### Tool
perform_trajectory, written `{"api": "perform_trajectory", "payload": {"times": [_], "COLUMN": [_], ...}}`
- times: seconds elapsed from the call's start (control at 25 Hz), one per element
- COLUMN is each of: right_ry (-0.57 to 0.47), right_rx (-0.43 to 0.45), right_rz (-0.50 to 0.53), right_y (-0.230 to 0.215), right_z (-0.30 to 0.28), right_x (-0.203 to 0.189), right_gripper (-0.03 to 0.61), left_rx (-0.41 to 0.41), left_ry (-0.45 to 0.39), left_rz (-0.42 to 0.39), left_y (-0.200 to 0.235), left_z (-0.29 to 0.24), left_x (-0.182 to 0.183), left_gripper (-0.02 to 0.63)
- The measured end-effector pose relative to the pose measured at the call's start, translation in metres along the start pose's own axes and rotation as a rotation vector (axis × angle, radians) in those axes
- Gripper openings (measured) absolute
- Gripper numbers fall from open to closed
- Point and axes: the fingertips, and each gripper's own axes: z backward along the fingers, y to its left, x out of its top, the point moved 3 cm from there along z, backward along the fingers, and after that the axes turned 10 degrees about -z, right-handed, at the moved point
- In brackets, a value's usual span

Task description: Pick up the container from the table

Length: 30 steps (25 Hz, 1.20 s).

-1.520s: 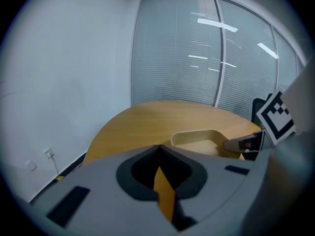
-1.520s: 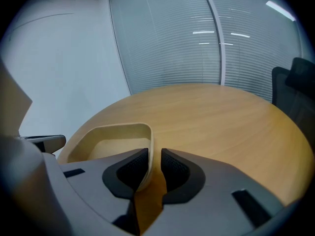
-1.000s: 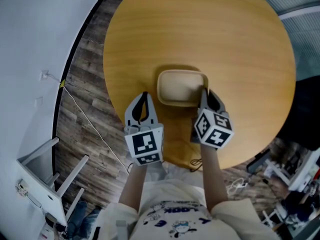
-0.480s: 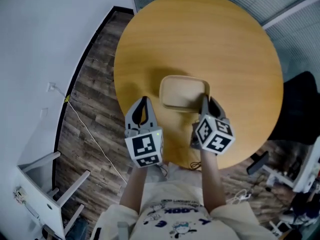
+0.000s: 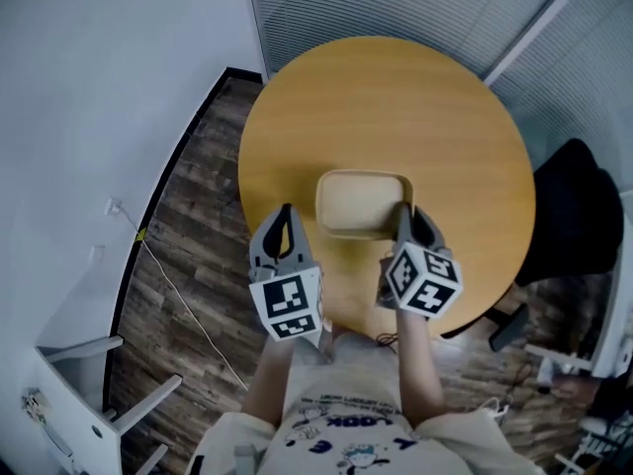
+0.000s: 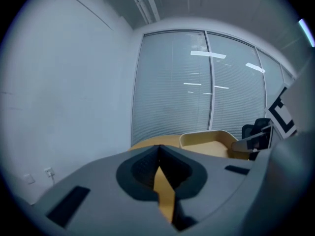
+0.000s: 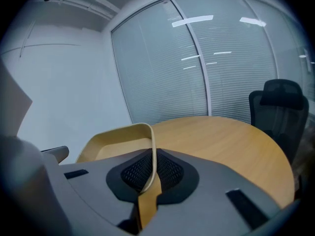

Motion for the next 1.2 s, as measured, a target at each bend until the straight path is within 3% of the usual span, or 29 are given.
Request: {"api": "perform_trajectory", "payload": {"times": [0.6,1.2], "right_ry": [-0.128,-0.178], "right_rx": [0.035,0.072], "right_rz": [0.0,0.02], "right_y": [0.021,0.04], "right_z": [0.059,0.076], "right_x": [0.029,0.031], "right_gripper": [0.015,0.017], "left_rx": [0.008,-0.002], "left_ry": [-0.146,-0.206], "left_rz": [-0.014,-0.025], "left_y": [0.011,0.011], "left_z": [0.046,0.063], "left_x": [0.05,0.067], "left_gripper": [0.003,0.002]}}
